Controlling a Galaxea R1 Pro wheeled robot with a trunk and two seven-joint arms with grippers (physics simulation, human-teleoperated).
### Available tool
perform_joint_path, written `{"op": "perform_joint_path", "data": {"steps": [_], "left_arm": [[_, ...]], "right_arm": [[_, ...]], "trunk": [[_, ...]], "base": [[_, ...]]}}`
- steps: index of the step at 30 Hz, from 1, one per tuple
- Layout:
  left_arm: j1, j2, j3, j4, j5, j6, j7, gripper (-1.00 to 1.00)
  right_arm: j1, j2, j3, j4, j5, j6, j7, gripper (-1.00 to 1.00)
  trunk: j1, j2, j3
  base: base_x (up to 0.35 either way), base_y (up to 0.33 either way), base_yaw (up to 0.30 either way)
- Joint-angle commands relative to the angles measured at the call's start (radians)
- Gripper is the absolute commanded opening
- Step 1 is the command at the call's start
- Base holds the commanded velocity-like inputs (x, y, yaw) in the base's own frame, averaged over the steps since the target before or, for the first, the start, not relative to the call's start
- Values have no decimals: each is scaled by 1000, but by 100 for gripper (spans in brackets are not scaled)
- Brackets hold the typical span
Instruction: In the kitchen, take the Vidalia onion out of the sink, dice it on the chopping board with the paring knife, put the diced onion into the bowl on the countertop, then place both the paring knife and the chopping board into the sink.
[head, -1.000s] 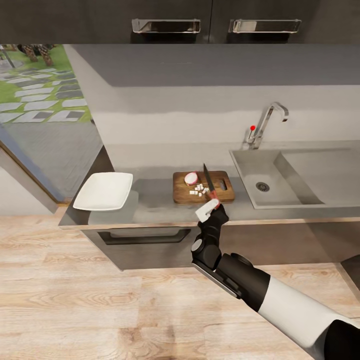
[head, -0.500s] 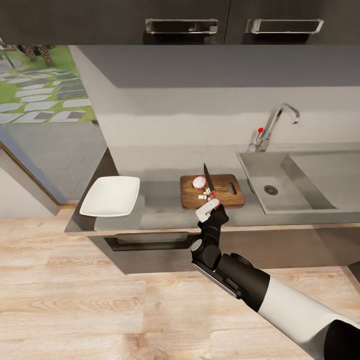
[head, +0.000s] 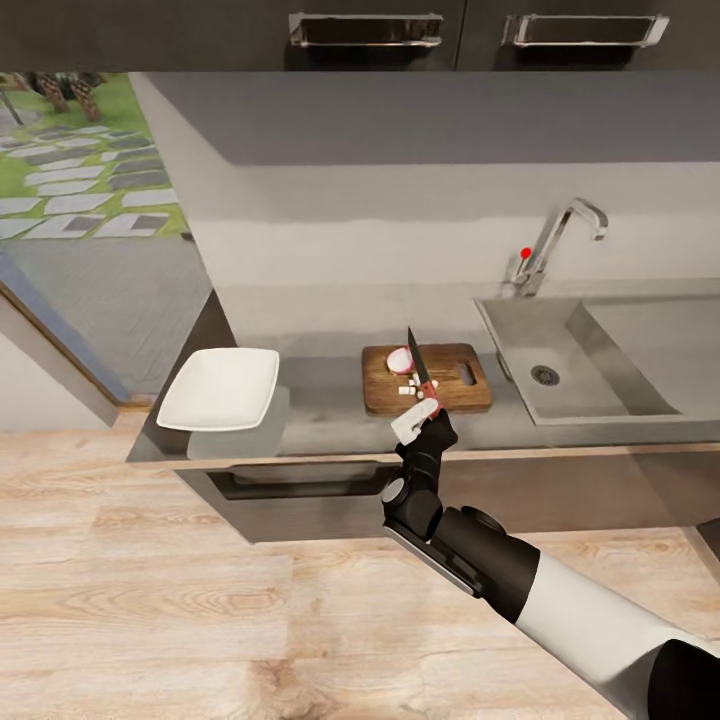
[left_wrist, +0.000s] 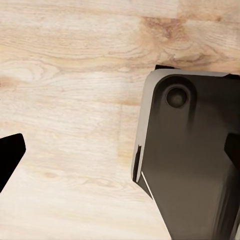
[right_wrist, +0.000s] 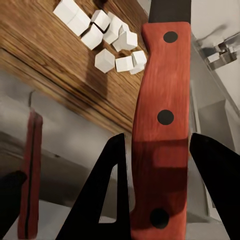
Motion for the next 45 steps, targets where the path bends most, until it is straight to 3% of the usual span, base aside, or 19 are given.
{"op": "perform_joint_path", "data": {"steps": [1, 21, 31, 33, 38, 39, 42, 45], "left_arm": [[0, 1, -4, -1, 5, -2, 6, 100], [0, 1, -4, 0, 5, -2, 6, 100], [0, 1, -4, 0, 5, -2, 6, 100], [0, 1, -4, 0, 5, -2, 6, 100], [0, 1, -4, 0, 5, -2, 6, 100], [0, 1, -4, 0, 5, -2, 6, 100], [0, 1, -4, 2, 5, -2, 6, 100], [0, 1, -4, 4, 4, -2, 6, 100]], "right_arm": [[-2, -1, 4, -1, -9, 5, -10, -100], [-2, -1, 4, -1, -9, 5, -9, -100], [-2, -2, -1, -10, -9, 2, -10, -100], [-2, -3, -30, -18, -9, -23, -11, -100], [-2, -6, -219, -76, -20, -84, -8, -100], [-2, -8, -273, -107, -54, -87, -6, -100], [-2, -16, -350, -166, -143, -90, -5, -100], [-2, -56, -387, -214, -178, -92, 13, -100]], "trunk": [[1, -2, -3], [1, -2, -35], [1, -2, -37], [1, -2, -37], [1, -2, -37], [1, -2, -37], [1, -2, -37], [1, -2, -37]], "base": [[30, 20, 0], [2, 1, 0], [0, 0, 0], [0, 0, 0], [0, 0, 0], [0, 0, 0], [0, 0, 0], [0, 0, 0]]}}
